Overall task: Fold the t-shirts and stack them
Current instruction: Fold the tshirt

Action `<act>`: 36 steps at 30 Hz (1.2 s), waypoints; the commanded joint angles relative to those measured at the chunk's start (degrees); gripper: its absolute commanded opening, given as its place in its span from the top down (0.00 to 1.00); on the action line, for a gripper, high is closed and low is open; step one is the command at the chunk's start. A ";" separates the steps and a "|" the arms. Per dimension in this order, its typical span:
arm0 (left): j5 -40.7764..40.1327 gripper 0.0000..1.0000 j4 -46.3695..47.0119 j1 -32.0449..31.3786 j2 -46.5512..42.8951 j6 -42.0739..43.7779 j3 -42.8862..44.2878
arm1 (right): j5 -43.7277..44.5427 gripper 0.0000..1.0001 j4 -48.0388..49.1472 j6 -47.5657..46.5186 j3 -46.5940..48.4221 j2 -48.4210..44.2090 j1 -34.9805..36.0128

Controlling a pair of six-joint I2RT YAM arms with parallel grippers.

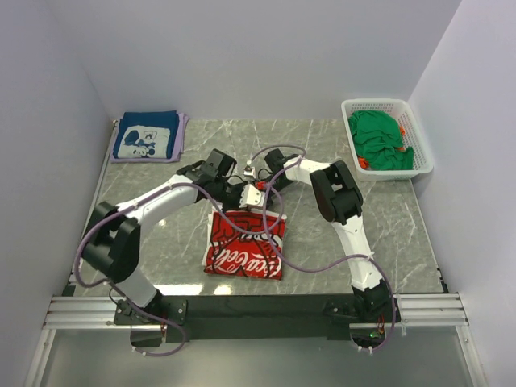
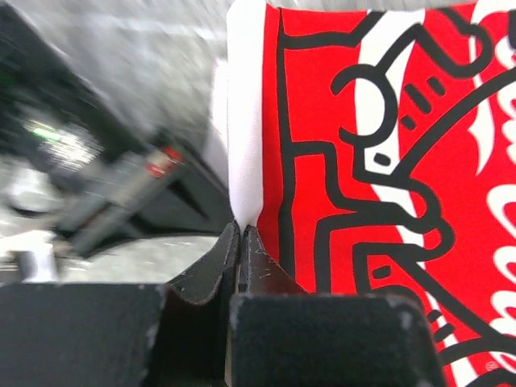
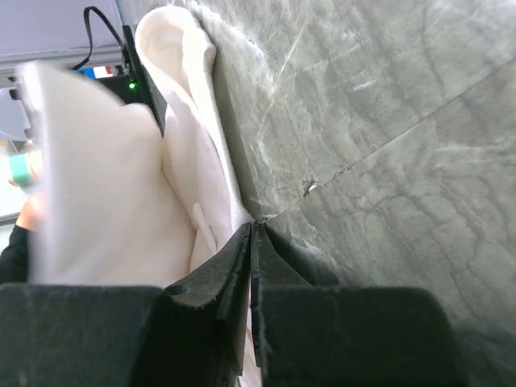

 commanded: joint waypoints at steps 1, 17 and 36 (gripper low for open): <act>0.64 0.99 6.46 -0.65 -4.10 -0.52 -1.17 | 5.21 0.93 1.12 -1.67 -0.34 3.26 0.62; -5.87 0.99 15.52 1.02 4.16 -0.79 -0.65 | 4.68 0.93 0.15 -2.90 -0.43 2.82 0.53; -9.21 0.99 17.28 2.69 1.96 -0.08 -2.49 | 4.76 0.93 0.16 -2.72 -0.34 3.35 0.27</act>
